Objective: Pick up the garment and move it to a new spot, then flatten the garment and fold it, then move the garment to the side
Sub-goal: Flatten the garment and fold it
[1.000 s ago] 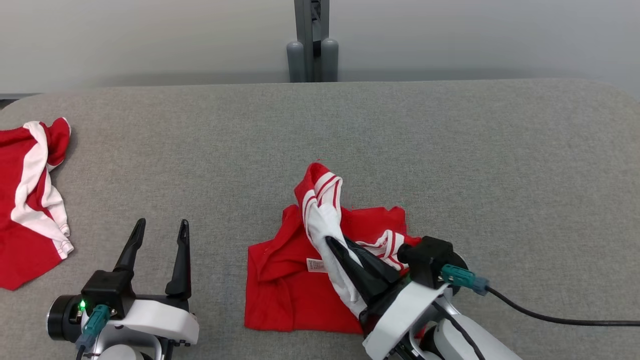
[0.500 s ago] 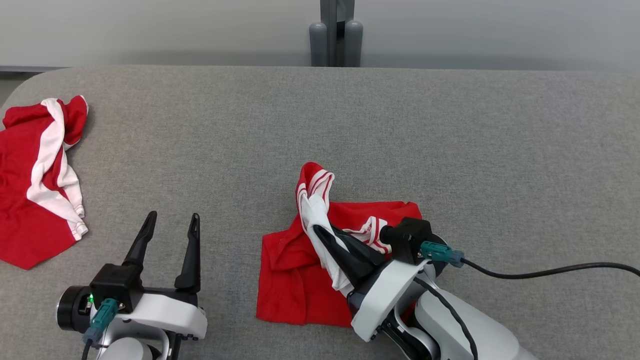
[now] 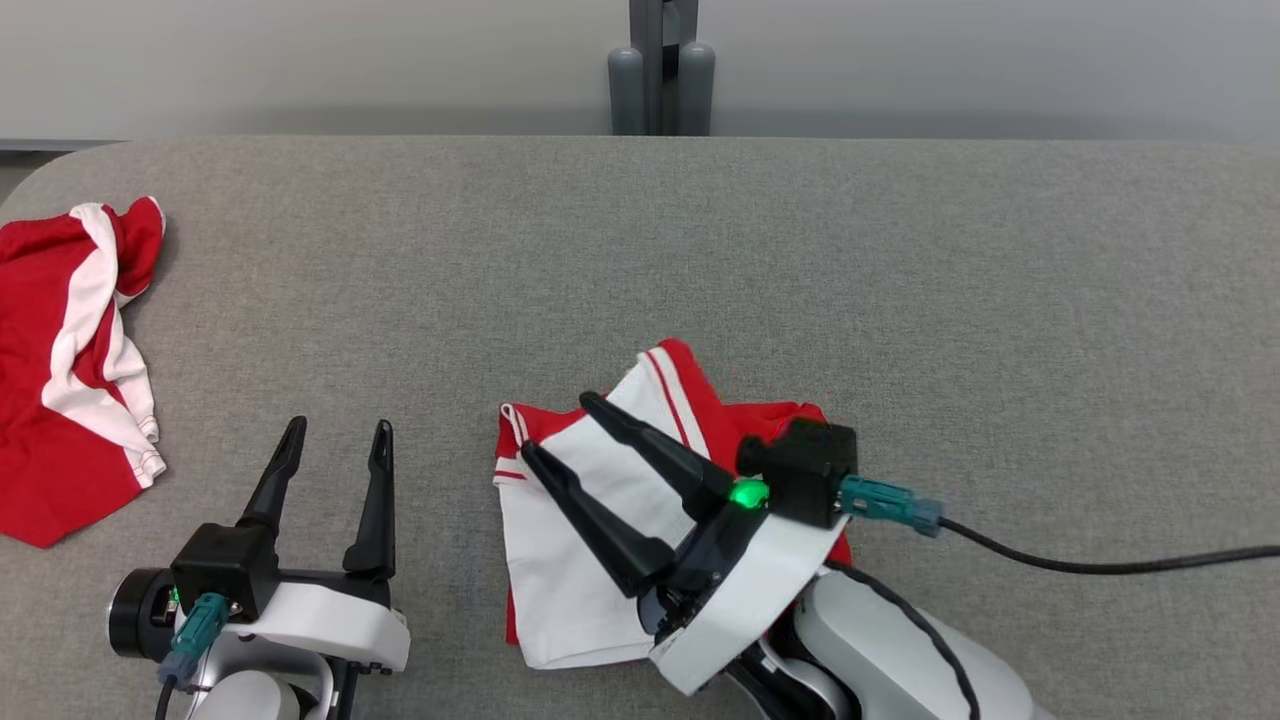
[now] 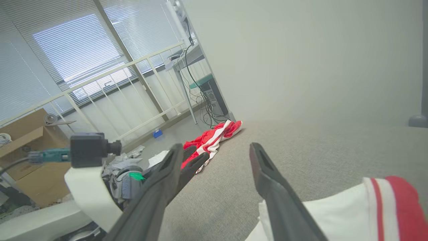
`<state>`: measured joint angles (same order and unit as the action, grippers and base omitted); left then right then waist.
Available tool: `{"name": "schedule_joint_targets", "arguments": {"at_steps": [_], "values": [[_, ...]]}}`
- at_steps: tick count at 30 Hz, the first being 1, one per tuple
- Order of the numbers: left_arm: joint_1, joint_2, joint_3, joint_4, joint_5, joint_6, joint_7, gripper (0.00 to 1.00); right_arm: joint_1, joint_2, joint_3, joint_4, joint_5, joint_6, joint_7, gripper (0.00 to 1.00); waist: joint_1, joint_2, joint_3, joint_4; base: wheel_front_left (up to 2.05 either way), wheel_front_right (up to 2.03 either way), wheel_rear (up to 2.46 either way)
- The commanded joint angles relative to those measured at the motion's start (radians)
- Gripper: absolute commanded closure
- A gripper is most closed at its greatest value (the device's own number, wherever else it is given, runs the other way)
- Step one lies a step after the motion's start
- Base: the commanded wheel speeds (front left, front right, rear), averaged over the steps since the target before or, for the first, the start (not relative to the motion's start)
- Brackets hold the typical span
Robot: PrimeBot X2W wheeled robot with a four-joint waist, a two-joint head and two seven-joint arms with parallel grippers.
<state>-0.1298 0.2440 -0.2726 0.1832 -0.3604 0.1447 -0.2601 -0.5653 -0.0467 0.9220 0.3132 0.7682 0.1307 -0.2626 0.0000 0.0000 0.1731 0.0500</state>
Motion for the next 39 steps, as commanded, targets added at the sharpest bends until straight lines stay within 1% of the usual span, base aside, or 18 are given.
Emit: {"name": "schedule_joint_targets", "arguments": {"at_steps": [1, 4, 9, 15, 16, 21, 26, 31, 39], "values": [[0.001, 0.004, 0.008, 0.002, 0.006, -0.002, -0.003, 0.0, 0.016, -0.008, -0.018, -0.024, -0.006, 0.0, -0.004, 0.0, 0.0, 0.0, 0.0, -0.003, 0.0, 0.0, 0.0], [0.007, 0.002, 0.018, 0.002, 0.01, -0.002, -0.003, 0.0, 0.048, -0.008, -0.103, -0.106, -0.044, 0.0, -0.004, 0.0, 0.0, 0.0, -0.001, -0.012, 0.0, 0.0, 0.0], [0.015, -0.001, 0.029, 0.003, 0.019, -0.001, -0.003, 0.0, 0.117, -0.042, -0.299, -0.164, -0.153, 0.0, -0.004, 0.0, 0.0, 0.0, -0.01, -0.026, 0.0, 0.0, 0.0], [0.021, 0.005, 0.038, 0.005, 0.028, 0.0, -0.003, 0.0, 0.226, -0.091, -0.526, -0.156, -0.256, 0.0, -0.004, 0.0, 0.0, 0.0, -0.027, -0.042, 0.0, 0.0, 0.0], [0.025, 0.007, 0.038, 0.005, 0.032, 0.0, -0.003, 0.0, 0.261, -0.107, -0.586, -0.146, -0.283, 0.0, 0.0, 0.0, 0.0, 0.0, -0.034, -0.047, 0.0, 0.0, 0.0], [0.041, 0.014, 0.038, 0.009, 0.036, 0.004, -0.003, 0.0, 0.351, -0.125, -0.708, -0.126, -0.34, 0.0, 0.025, 0.0, 0.0, 0.0, -0.063, -0.06, 0.0, 0.0, 0.0], [0.06, 0.021, 0.034, 0.008, 0.04, 0.009, -0.002, 0.0, 0.425, -0.137, -0.783, -0.121, -0.376, 0.0, 0.047, 0.0, 0.0, 0.0, -0.099, -0.073, 0.0, 0.0, 0.0], [0.073, 0.025, 0.032, 0.002, 0.036, 0.016, 0.005, 0.0, 0.472, -0.144, -0.813, -0.127, -0.392, 0.0, 0.07, 0.0, 0.0, 0.0, -0.123, -0.079, 0.0, 0.0, 0.0], [0.101, 0.036, 0.025, -0.014, 0.037, 0.027, 0.019, 0.0, 0.519, -0.134, -0.842, -0.159, -0.409, 0.0, 0.105, 0.0, 0.0, 0.0, -0.147, -0.086, 0.0, 0.0, 0.0]]}}
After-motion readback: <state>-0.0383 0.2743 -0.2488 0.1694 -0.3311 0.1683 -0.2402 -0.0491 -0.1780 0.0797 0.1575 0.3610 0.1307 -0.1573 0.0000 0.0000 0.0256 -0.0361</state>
